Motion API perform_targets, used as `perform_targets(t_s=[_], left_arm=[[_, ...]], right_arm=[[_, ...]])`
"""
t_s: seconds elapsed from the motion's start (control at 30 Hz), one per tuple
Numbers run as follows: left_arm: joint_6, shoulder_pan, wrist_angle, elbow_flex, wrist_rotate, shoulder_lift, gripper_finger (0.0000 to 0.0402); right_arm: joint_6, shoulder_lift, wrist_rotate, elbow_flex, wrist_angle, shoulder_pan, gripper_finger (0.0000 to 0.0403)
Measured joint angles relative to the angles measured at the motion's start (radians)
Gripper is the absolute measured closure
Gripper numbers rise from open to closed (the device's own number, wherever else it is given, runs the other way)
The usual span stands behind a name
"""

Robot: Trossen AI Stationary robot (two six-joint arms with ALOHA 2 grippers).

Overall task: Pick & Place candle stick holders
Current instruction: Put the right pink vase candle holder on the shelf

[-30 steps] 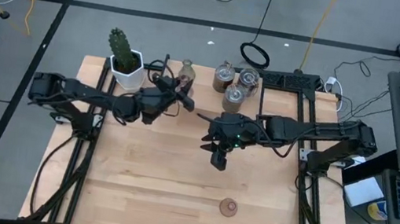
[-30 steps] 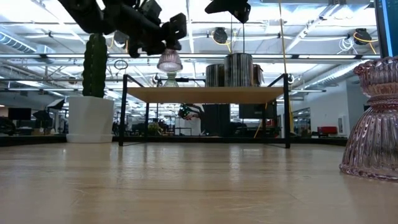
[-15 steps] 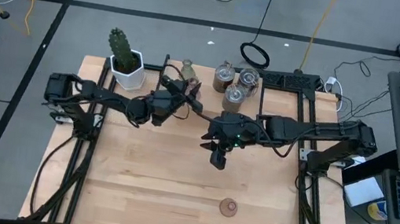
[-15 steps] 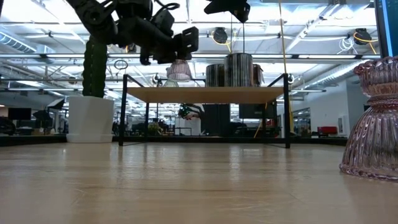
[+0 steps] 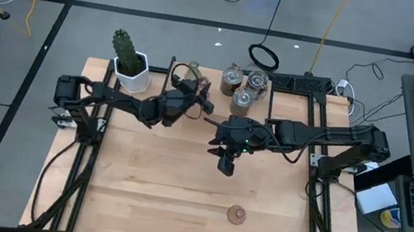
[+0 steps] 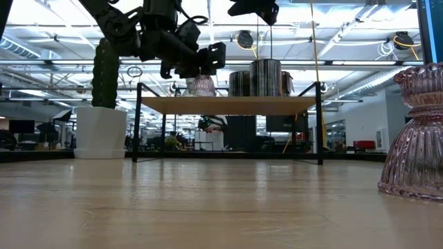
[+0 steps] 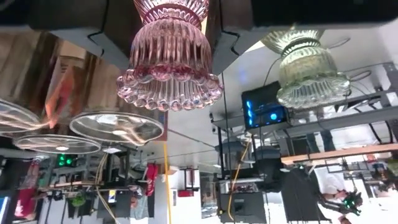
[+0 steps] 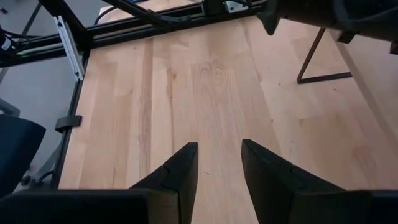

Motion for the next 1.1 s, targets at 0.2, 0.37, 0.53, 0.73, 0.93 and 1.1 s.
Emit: perform_targets(t_s=[0.2, 0.37, 0.53, 0.73, 0.93, 1.1], left_arm=[[-0.087, 0.016, -0.091, 0.002, 0.034, 0.000, 0.0273], [-0.090, 0.019, -0.093, 0.002, 0.027, -0.001, 0.0273], [-0.090, 0.018, -0.098, 0.002, 0.027, -0.001, 0.0237], [-0.090, 0.018, -0.100, 0.002, 0.027, -0.001, 0.0182], [-0.065, 0.018, -0.052, 0.001, 0.024, -0.001, 0.0168], [0.021, 0.008, 0.058, 0.001, 0.023, -0.001, 0.0177]], right_arm=[[-0.021, 0.000, 0.000, 0.000, 0.000, 0.000, 0.0287], [-0.022, 0.000, 0.000, 0.000, 0.000, 0.000, 0.0287], [-0.022, 0.000, 0.000, 0.000, 0.000, 0.000, 0.0287], [-0.025, 0.000, 0.000, 0.000, 0.000, 0.000, 0.0287], [-0.025, 0.000, 0.000, 0.000, 0.000, 0.000, 0.0287], [-0.025, 0.000, 0.000, 0.000, 0.000, 0.000, 0.0287]])
